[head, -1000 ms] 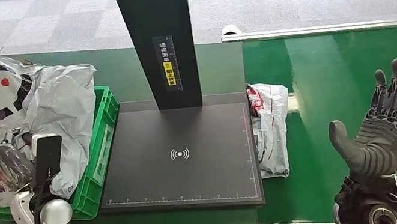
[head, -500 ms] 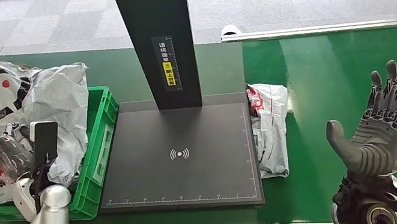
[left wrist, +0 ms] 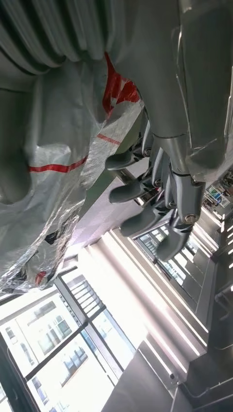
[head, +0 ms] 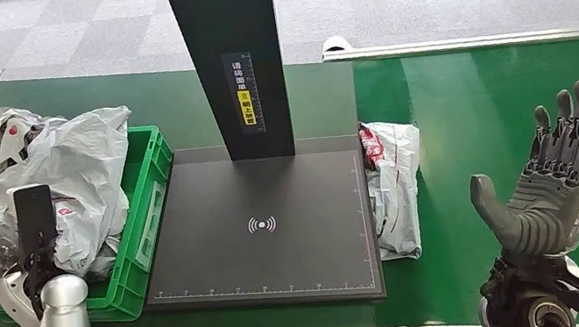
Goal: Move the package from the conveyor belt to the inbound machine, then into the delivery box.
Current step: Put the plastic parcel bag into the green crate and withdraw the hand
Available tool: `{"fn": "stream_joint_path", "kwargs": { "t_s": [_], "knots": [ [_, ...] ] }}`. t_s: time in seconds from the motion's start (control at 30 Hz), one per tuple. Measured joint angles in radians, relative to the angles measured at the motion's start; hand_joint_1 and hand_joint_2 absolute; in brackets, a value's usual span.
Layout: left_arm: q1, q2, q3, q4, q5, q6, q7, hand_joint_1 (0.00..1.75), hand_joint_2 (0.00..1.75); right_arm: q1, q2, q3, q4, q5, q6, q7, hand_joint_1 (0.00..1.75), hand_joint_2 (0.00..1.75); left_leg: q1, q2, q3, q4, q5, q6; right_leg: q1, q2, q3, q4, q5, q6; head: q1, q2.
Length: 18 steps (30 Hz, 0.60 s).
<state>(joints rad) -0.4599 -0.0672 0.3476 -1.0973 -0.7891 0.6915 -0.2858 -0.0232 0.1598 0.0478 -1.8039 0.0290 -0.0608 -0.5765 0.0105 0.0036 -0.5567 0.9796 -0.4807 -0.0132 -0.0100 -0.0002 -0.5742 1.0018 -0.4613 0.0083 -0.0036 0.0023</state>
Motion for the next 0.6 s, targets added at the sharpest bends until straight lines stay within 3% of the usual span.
{"fn": "stream_joint_path", "kwargs": {
  "t_s": [0.07,0.17,0.33,0.47,0.6],
  "knots": [
    [0.004,-0.004,0.005,-0.01,0.052,-0.008,-0.026,0.0,1.75,0.0,0.0,0.0,0.002,0.0,-0.001,0.0,0.0,1.75,0.0,0.0,0.0,0.0,0.0,0.0,0.0,0.0,0.0,0.0,0.0,0.0,0.0,0.0],
    [0.024,-0.016,0.002,-0.061,0.304,-0.053,-0.149,0.0,1.75,-0.001,0.0,0.001,0.005,0.001,-0.002,0.001,0.0,1.75,0.0,0.0,0.0,0.0,0.0,0.0,0.0,0.0,0.0,0.0,0.0,0.0,0.0,0.0],
    [0.103,-0.05,-0.06,-0.266,0.638,-0.131,-0.295,0.0,1.75,-0.007,0.0,0.001,0.016,0.002,-0.004,0.008,0.0,1.75,0.0,0.0,0.0,0.0,0.0,0.0,0.0,0.0,0.0,0.0,0.0,0.0,0.0,0.0],
    [0.173,-0.065,-0.151,-0.442,0.727,-0.176,-0.353,0.0,1.75,-0.007,0.0,0.001,0.025,0.003,-0.007,0.018,0.0,1.75,0.0,0.0,0.0,0.0,-0.001,0.0,0.0,0.0,0.0,0.0,0.0,0.0,0.0,0.0],
    [0.247,-0.07,-0.283,-0.571,0.689,-0.254,-0.404,0.0,1.75,-0.007,-0.001,0.002,0.046,0.006,0.009,0.042,0.0,1.75,0.0,0.0,0.0,0.0,-0.001,0.0,0.0,0.0,0.0,0.0,0.0,0.0,0.0,0.0]
  ]
}}
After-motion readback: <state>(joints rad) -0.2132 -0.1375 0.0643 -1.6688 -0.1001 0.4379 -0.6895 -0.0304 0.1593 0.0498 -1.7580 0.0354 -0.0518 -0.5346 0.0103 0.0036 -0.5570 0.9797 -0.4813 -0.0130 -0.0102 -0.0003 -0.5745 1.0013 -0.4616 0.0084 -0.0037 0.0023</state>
